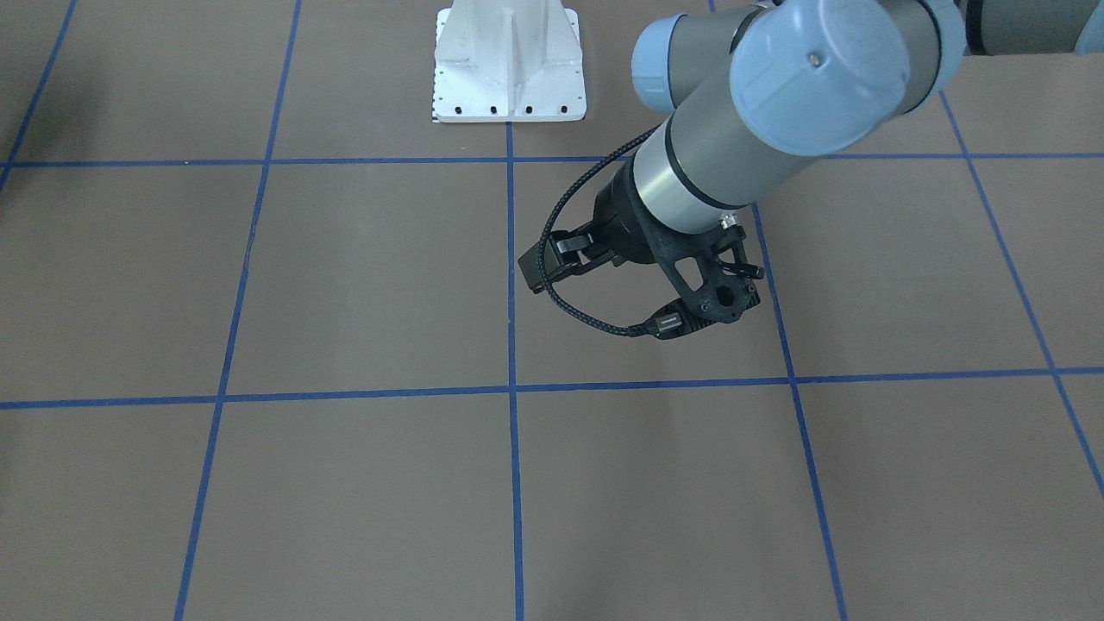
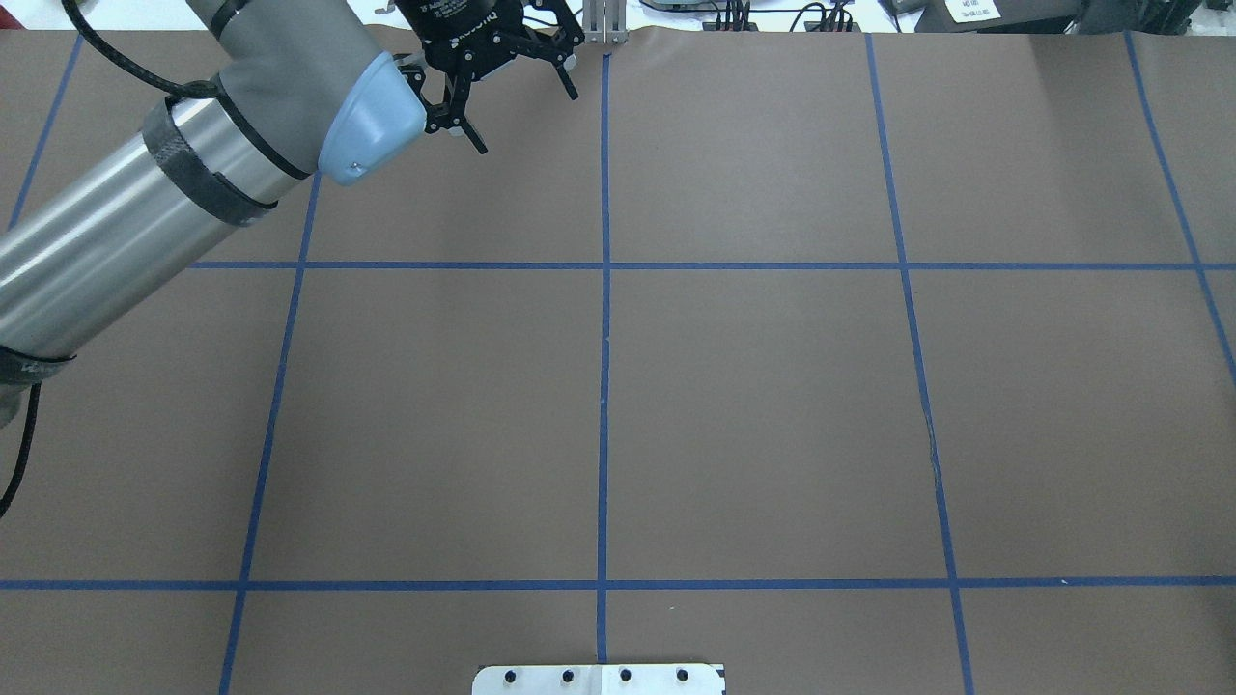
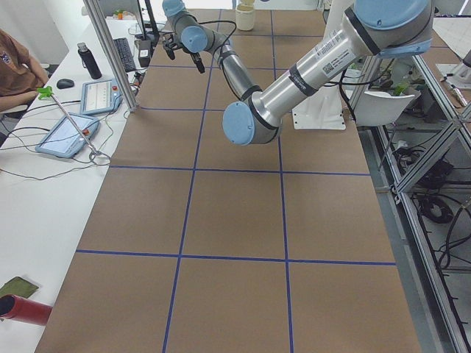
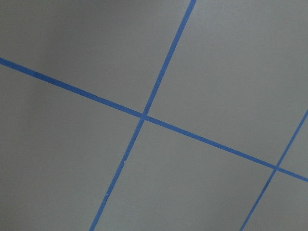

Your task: Left arm hands cup to right arm to dump lemon

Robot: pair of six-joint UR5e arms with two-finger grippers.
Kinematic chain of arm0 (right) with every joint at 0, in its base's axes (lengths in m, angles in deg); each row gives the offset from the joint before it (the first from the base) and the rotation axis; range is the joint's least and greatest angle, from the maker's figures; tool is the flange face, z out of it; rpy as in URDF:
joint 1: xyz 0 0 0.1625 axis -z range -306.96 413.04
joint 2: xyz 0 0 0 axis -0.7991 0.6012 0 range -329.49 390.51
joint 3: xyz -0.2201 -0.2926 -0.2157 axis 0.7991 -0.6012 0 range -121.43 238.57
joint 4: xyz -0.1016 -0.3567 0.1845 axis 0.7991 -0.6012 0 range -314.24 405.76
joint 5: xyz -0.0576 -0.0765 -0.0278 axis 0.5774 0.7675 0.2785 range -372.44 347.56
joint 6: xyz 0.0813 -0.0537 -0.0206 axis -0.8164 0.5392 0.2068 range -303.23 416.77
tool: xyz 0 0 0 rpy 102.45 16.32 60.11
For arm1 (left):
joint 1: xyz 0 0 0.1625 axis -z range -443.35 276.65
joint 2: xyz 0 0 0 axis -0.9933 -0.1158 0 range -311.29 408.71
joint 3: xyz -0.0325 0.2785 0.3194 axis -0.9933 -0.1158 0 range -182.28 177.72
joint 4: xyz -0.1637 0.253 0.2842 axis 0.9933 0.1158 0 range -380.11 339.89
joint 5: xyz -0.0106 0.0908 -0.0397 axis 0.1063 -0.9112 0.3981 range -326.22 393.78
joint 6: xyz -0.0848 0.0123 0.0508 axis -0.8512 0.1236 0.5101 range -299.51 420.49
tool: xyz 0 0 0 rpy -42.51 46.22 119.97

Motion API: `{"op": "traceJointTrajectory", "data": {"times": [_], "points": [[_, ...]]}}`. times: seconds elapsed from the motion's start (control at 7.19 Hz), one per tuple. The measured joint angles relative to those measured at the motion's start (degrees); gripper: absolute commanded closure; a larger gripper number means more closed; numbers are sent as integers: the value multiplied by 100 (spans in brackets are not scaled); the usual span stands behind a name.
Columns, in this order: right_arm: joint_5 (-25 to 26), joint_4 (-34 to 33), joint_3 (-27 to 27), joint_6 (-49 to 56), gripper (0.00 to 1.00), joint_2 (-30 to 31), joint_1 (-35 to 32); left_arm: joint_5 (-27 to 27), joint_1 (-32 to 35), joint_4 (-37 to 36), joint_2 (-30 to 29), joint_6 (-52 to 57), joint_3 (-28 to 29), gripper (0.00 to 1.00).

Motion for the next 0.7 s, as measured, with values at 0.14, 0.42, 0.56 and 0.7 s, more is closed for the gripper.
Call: {"op": "traceJointTrajectory", "data": {"times": [0.14, 0.42, 0.56, 0.7], "points": [[-127, -630, 376, 502, 100, 29, -16, -1, 3, 71, 62, -1, -27, 0], [-415, -2233, 1044, 1919, 100, -60, -31, -60, 29, 136, 134, 2, -102, 0], [-489, -3085, 1383, 2485, 100, -184, 19, -127, 51, 142, 146, 3, -154, 0], [-521, -3720, 1598, 2855, 100, -360, 162, -163, 79, 140, 150, 1, -213, 0]]}}
